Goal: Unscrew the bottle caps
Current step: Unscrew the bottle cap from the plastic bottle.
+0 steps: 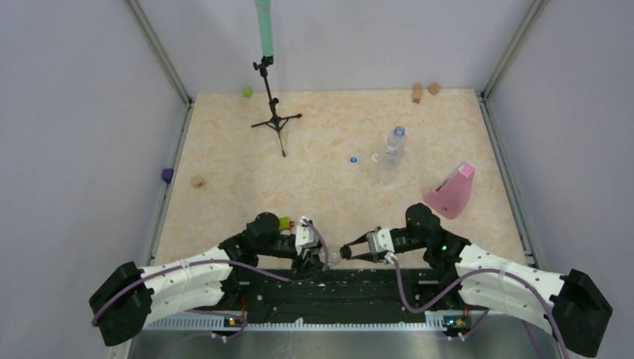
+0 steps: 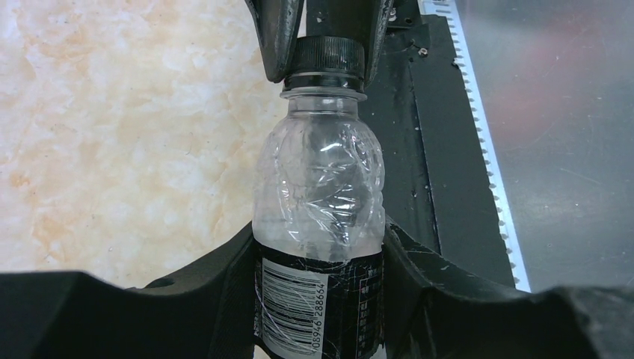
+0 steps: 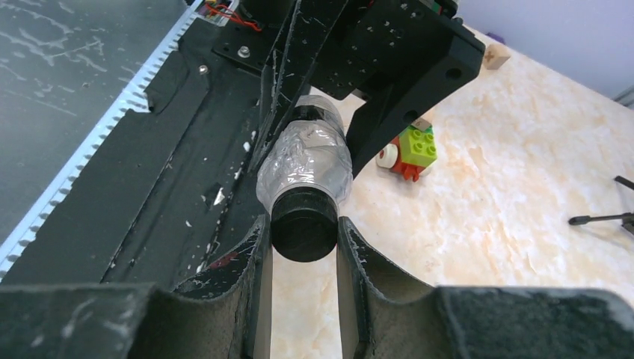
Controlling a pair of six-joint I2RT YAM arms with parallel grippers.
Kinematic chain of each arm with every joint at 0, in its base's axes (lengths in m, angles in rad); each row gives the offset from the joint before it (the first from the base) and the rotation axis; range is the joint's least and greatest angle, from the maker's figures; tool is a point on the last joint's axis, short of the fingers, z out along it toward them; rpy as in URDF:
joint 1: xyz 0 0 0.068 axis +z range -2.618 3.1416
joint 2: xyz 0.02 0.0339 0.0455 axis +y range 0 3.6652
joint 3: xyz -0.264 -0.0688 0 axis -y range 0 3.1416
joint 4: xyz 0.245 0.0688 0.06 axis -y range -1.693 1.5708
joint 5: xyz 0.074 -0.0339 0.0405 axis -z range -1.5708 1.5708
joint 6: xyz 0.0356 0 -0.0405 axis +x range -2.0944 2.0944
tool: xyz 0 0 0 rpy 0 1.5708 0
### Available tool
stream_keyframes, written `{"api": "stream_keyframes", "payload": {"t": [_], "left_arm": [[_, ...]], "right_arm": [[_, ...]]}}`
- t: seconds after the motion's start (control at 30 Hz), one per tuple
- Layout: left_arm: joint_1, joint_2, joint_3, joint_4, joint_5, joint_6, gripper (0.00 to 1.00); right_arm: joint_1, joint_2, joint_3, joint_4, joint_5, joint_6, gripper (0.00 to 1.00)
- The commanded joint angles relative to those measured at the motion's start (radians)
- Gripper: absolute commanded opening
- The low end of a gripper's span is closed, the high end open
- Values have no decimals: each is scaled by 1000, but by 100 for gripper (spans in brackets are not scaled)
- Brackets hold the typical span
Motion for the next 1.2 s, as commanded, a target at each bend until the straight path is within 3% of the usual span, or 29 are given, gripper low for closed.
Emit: {"api": "stream_keyframes", "payload": {"t": [0.0,0.13,0.37,0.63,0.77,0.83,0.9,1.0,1.07,1.17], "left_arm": [[-17,-19,26,81,113,29,0],[-17,-52,22,18,18,62,0],[-17,-118,6,-13,-52,82,0],[-17,-140,15,-35,-112,81,0],[-17,-136,17,-20,-186,81,0],[-17,-131,11,-4,-212,85,0],[-17,-127,-5,31,-223,89,0],[-17,-114,-24,92,-257,95,0],[-17,-104,-14,80,-317,93,0],[-18,-92,-13,70,-330,110,0]], "right_arm": [[5,-50,-49,255,179,10,0],[6,-98,-69,341,306,288,35],[7,-177,-118,334,144,455,58],[11,-277,-125,331,397,835,63],[10,-234,-1,70,568,1023,71],[10,-171,96,-121,701,1115,82],[11,-111,172,-290,817,1257,87],[10,-75,182,-301,797,1372,86],[10,-80,147,-263,788,1452,75],[10,-87,105,-214,774,1514,72]]}}
